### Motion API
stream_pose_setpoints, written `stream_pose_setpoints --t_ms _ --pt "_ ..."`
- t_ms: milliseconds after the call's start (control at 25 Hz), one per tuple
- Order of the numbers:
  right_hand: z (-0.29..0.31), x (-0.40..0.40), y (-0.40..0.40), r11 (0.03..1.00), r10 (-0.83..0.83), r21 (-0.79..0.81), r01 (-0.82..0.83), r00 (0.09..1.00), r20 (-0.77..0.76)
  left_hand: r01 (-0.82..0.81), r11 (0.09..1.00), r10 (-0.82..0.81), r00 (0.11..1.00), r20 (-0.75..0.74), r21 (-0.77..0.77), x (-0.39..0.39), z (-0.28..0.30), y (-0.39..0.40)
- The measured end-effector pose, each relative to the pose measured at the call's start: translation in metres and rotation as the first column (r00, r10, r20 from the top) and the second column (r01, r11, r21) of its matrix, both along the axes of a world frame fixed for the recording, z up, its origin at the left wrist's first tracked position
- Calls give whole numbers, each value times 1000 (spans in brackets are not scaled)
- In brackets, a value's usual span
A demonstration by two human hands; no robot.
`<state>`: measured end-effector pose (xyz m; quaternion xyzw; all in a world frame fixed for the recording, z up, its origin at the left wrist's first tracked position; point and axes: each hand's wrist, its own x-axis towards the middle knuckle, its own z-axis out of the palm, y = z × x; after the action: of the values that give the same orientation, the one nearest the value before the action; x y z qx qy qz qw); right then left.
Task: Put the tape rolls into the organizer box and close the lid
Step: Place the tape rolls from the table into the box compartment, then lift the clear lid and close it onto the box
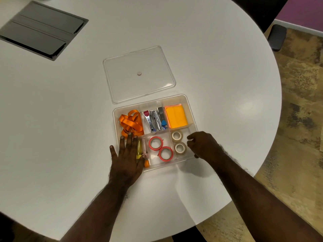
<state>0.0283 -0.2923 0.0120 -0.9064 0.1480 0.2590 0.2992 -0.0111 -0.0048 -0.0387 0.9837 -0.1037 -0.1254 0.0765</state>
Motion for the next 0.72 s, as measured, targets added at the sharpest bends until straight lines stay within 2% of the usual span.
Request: stream_pose_setpoints --t_ms 80,160,240,520,600,720 --pt "13 5 -1 997 69 -45 -60 970 233 12 1000 -13 1000 18 10 -1 6 -2" --pt "21 13 -2 982 172 -145 -118 873 456 22 999 -23 999 47 24 -1 14 -4" --pt "24 30 -2 962 255 -230 -151 802 540 24 999 -28 995 94 44 7 23 -4" --pt "15 119 12 858 429 -469 -209 793 431 -8 996 -12 976 219 88 98 50 29" --pt "13 140 15 833 466 -493 -253 801 377 -20 993 -9 973 230 120 125 51 41" --pt "8 169 19 832 447 -488 -264 840 308 -80 991 61 983 172 106 161 47 59"
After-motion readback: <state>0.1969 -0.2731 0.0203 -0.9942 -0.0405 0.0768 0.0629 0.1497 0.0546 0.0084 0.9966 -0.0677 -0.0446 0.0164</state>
